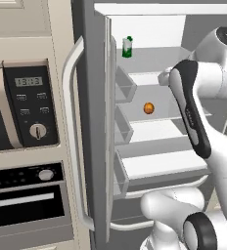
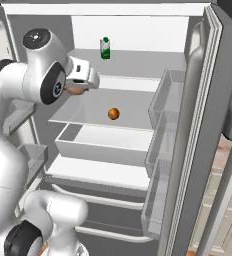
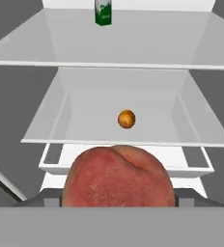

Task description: Pick up each peach from the fridge and place one peach on each plate on the dining counter.

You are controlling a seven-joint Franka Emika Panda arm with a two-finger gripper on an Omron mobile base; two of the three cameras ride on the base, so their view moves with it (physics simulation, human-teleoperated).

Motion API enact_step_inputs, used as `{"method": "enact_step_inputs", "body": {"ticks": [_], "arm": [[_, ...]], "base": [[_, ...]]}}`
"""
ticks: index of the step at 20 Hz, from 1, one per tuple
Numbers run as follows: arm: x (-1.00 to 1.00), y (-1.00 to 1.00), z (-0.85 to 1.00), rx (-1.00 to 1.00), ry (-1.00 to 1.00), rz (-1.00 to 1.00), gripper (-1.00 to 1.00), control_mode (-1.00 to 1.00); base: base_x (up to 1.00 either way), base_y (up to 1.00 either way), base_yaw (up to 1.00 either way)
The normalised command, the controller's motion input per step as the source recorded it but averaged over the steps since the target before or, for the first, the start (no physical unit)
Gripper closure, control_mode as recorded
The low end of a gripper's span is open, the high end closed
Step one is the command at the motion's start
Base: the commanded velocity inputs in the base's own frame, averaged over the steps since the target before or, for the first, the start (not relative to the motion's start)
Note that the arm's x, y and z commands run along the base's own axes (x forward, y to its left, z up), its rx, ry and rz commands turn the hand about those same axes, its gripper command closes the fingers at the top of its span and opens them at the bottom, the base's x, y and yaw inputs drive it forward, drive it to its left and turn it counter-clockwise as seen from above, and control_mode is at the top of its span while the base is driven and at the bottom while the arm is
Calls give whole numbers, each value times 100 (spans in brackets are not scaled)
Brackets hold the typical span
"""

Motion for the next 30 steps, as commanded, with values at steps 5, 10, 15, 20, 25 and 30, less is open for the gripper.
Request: {"method": "enact_step_inputs", "body": {"ticks": [5,10,15,20,25,30], "arm": [[-59,4,-21,0,4,0,100,-100],[-95,18,0,0,0,0,100,-100],[0,0,0,0,0,0,100,100],[0,0,0,0,0,0,100,100],[0,0,0,0,0,0,100,100],[0,0,0,0,0,0,100,100]], "base": [[0,0,0],[0,0,0],[-100,41,0],[-100,77,6],[-69,71,64],[0,0,100]]}}
